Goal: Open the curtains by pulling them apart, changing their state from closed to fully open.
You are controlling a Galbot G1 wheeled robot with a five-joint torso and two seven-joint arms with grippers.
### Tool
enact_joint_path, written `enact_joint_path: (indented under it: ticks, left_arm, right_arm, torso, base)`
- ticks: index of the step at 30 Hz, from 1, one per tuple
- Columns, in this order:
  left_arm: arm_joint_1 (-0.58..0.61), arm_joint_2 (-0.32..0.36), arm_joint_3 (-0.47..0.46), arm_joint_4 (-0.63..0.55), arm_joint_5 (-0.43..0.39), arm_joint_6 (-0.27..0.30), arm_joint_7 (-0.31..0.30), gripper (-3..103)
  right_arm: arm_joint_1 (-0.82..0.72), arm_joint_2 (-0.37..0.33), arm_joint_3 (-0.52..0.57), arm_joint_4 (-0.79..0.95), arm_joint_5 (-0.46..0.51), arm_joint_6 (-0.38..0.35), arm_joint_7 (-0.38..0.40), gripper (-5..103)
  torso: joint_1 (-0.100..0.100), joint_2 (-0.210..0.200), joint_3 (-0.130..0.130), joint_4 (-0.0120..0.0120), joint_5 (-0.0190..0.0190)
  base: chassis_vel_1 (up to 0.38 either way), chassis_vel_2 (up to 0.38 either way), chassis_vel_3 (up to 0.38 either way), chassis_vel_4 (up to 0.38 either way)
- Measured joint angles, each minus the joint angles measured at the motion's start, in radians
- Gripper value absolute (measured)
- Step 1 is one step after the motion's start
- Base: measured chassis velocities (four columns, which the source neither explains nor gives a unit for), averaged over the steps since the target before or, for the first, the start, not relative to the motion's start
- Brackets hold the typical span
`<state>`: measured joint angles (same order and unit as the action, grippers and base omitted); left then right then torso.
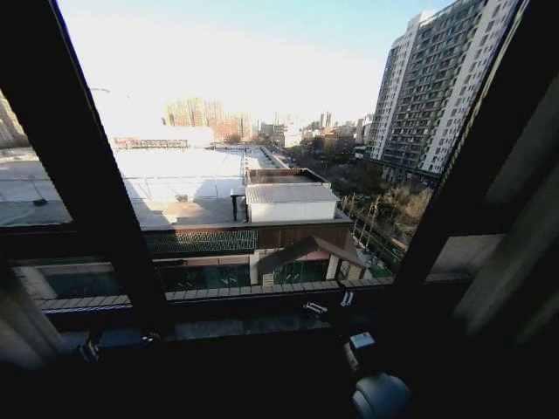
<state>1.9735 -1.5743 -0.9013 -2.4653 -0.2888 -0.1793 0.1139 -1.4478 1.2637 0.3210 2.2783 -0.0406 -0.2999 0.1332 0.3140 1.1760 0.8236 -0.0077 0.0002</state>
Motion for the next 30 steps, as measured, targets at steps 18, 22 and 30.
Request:
enact_joint_path:
  ticks: [18, 22, 30]
  left_arm:
    - [-0.004, -0.001, -0.002, 0.005, 0.000, 0.003, 0.000, 100]
    - [-0.005, -0.001, -0.002, 0.005, 0.000, 0.004, 0.000, 100]
    - [-0.005, -0.001, -0.008, 0.004, -0.006, 0.029, -0.001, 100]
  right_arm:
    - [0.008, 0.001, -0.011, -0.009, 0.001, 0.001, 0.000, 100]
    - [0.008, 0.002, -0.011, -0.010, 0.001, 0.002, 0.000, 100]
    - [0.008, 0.006, -0.013, -0.013, 0.004, 0.004, 0.000, 100]
  torso:
    - [0.000, 0.000, 0.000, 0.0000, 0.0000]
    - [0.000, 0.000, 0.000, 0.0000, 0.0001]
    - [0.000, 0.000, 0.000, 0.0001, 0.0000]
  base:
    - [0.359, 0.352, -0.347, -0.346]
    - [0.342, 0.365, -0.335, -0.363]
    - [0.371, 0.354, -0.371, -0.349]
